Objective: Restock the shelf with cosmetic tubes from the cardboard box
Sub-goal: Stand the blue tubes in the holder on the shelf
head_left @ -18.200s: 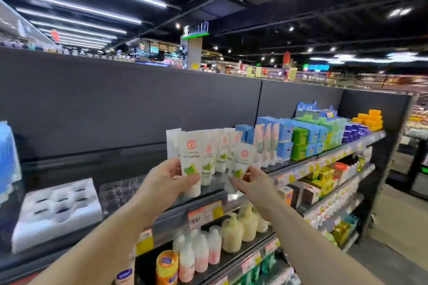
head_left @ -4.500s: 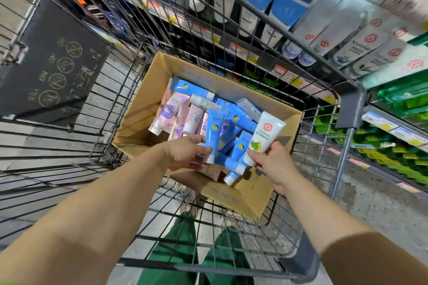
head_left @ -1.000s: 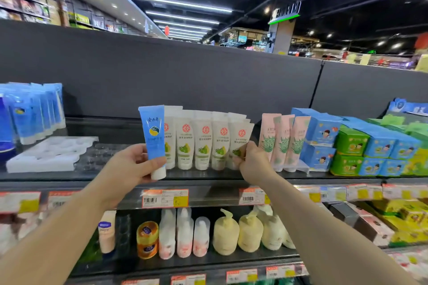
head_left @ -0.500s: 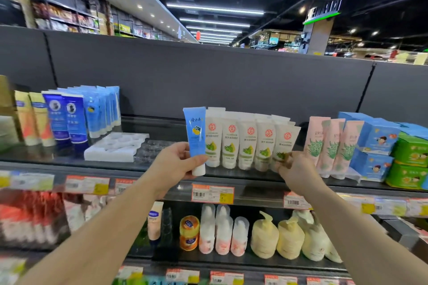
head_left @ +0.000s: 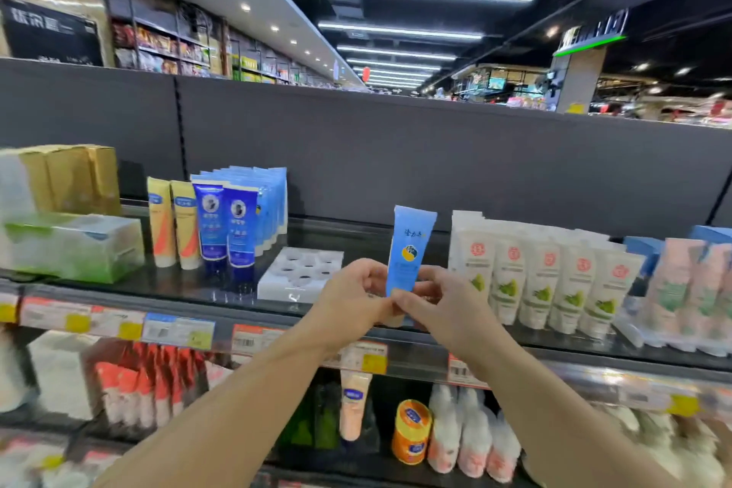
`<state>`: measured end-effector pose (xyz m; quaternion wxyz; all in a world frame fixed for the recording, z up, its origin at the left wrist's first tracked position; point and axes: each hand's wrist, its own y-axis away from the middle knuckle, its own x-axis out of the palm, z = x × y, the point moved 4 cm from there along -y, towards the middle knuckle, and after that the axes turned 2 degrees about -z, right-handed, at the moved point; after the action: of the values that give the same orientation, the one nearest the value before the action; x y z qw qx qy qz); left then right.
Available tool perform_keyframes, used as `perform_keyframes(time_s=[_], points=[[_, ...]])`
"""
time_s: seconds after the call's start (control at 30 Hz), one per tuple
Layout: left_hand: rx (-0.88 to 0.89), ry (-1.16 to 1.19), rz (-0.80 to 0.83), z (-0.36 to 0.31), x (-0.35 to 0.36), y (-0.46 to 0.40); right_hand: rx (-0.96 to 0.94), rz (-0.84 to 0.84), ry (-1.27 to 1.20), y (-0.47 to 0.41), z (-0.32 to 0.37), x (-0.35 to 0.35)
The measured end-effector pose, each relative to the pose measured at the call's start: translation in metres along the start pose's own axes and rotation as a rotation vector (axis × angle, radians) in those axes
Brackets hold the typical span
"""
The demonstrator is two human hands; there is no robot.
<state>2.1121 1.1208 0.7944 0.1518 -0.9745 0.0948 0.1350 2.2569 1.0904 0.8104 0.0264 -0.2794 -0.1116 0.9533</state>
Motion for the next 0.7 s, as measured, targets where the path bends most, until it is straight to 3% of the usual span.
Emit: perform_keyframes(time_s=[0.23,0.47,0.7], points=[[0.087,-0.071,-0.034,0.000,-0.037,-0.013,-0.011,0.042,-0.162,-0.034,0.019,0.026],[0.054,-0.214,-0.110,0.010,-0.082,-0.025,-0.068,-0.061,-0.045,-0.063,0.019,0.012],[0.118,-0.592,0.004,0.034,-0.086,-0.026,-0.047,-0.095,0.024,-0.088,0.004,0.013]])
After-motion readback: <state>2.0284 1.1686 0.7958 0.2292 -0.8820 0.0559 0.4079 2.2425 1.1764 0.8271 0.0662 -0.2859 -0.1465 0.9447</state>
